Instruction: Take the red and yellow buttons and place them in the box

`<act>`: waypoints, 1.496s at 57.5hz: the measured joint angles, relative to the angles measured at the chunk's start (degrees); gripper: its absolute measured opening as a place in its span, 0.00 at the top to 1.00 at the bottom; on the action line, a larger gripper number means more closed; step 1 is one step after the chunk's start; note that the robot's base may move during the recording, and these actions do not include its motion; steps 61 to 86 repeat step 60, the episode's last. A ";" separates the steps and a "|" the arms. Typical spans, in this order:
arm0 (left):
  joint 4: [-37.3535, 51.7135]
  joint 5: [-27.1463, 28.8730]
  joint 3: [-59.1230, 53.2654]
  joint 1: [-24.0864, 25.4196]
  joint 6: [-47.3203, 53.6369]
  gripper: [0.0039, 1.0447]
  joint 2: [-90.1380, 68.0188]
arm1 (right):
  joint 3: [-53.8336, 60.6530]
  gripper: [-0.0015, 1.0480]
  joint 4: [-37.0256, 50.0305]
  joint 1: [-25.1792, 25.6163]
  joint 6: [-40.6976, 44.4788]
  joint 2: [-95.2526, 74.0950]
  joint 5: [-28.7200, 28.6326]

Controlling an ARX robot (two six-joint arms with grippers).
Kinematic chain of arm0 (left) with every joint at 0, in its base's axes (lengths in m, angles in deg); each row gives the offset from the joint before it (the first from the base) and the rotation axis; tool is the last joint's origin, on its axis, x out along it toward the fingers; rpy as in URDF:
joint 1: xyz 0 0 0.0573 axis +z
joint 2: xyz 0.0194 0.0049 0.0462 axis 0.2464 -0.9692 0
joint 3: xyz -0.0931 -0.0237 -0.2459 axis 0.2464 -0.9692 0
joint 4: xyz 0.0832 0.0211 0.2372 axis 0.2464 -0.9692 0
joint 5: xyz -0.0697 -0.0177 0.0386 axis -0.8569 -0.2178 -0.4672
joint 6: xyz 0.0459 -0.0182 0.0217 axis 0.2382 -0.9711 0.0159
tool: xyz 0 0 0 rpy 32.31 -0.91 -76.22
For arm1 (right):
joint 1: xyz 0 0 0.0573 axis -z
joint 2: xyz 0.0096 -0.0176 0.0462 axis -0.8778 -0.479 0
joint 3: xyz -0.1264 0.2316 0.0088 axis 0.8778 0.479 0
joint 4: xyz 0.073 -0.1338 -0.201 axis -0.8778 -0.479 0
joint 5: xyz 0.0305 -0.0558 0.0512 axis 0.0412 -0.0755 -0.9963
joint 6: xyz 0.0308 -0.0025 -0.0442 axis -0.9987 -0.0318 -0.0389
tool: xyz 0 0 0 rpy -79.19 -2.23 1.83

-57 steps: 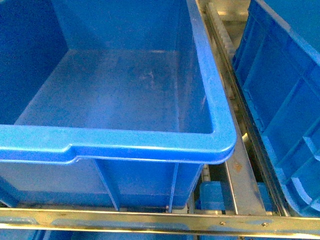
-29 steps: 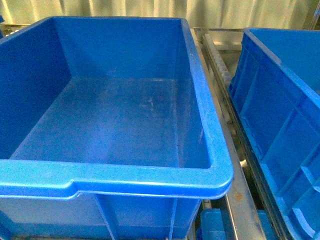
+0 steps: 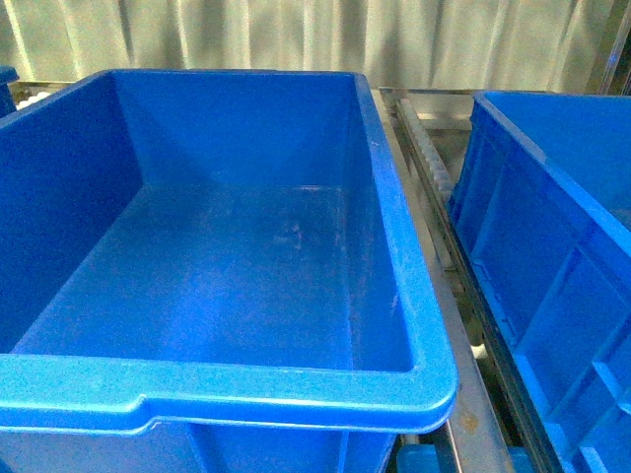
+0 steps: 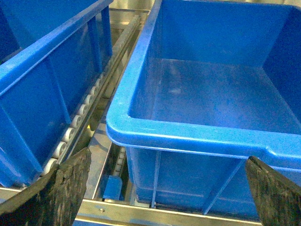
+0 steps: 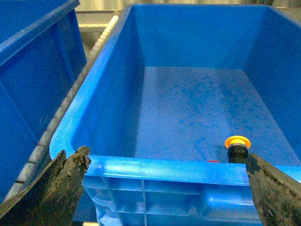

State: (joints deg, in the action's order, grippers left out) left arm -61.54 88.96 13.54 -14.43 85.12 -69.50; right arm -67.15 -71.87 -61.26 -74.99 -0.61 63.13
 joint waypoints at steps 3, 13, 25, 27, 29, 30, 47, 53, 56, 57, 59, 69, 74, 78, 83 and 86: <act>0.02 0.00 0.00 0.00 0.00 0.07 0.00 | 0.00 0.06 0.00 0.00 0.00 0.00 0.00; 0.00 0.00 0.00 0.00 0.00 0.07 0.00 | 0.00 0.06 0.00 -0.02 0.00 0.00 0.00; 0.02 0.00 0.00 0.00 0.00 0.07 0.00 | 0.00 0.06 0.00 -0.02 0.00 0.00 0.00; 0.00 0.00 0.00 0.00 0.00 0.07 0.00 | 0.00 0.06 0.00 -0.02 0.00 0.00 0.00; 0.00 0.00 0.00 0.00 0.00 0.07 0.00 | 0.00 0.06 0.00 -0.02 0.00 0.00 0.00; 0.00 0.00 0.00 0.00 0.00 0.07 0.00 | 0.00 0.06 0.00 -0.02 0.00 0.00 0.00; 0.00 0.00 0.00 0.00 0.00 0.07 0.00 | 0.00 0.06 0.00 -0.02 0.00 0.00 0.00; 0.00 0.00 0.00 0.00 0.00 0.07 0.00 | 0.00 0.06 0.00 -0.02 0.00 0.00 0.00; 0.00 0.00 0.00 0.00 0.00 0.07 0.00 | 0.00 0.06 0.00 -0.02 0.00 0.00 0.00; 0.02 0.00 0.00 0.00 0.00 0.07 0.00 | 0.00 0.06 0.00 -0.02 0.00 0.00 0.00; 0.00 0.00 0.00 0.00 0.00 0.07 0.00 | 0.00 0.06 0.00 -0.02 0.00 0.00 0.00; 0.00 0.00 0.00 0.00 0.00 0.07 0.00 | 0.00 0.06 0.00 -0.02 0.00 0.00 0.00; 0.00 0.00 0.00 0.00 0.00 0.07 0.00 | 0.00 0.06 0.00 -0.02 0.00 0.00 0.00; 0.00 0.00 0.00 0.00 0.00 0.07 0.00 | 0.00 0.06 0.00 -0.02 0.00 0.00 0.00; 0.00 0.00 0.00 0.00 0.00 0.07 0.00 | 0.00 0.06 0.00 -0.02 0.00 0.00 0.00; 0.00 0.00 0.00 0.00 0.00 0.07 0.00 | 0.00 0.06 0.00 -0.02 0.00 0.00 0.00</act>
